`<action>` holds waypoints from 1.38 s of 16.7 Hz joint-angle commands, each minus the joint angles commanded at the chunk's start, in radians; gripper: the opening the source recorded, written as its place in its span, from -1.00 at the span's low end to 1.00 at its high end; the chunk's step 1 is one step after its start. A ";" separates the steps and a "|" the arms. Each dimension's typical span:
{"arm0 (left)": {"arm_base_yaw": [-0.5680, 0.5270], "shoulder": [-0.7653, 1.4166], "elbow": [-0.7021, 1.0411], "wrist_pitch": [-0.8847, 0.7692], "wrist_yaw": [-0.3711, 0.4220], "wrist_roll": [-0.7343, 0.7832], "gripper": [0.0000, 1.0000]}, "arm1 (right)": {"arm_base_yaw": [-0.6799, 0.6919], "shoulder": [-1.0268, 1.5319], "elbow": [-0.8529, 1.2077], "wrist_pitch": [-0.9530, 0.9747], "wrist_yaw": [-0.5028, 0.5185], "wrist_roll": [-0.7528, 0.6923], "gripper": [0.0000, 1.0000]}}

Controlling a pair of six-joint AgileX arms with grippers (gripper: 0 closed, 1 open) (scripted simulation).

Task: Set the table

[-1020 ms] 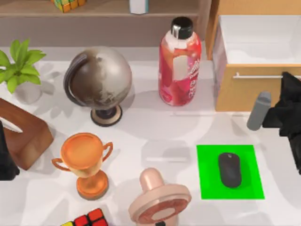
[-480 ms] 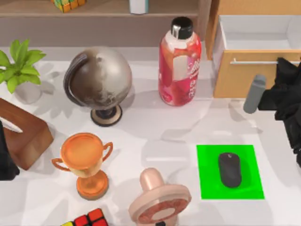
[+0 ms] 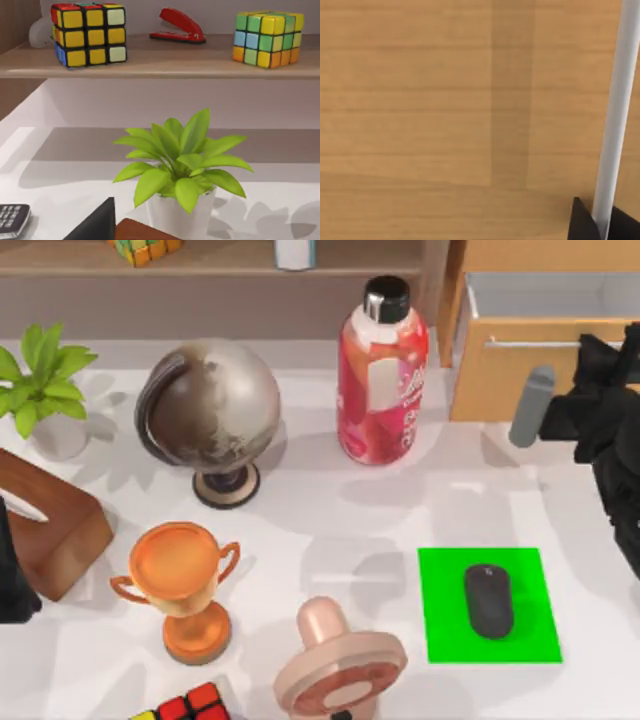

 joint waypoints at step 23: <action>0.000 0.000 0.000 0.000 0.000 0.000 1.00 | -0.049 0.162 0.382 -0.222 -0.048 -0.001 -1.00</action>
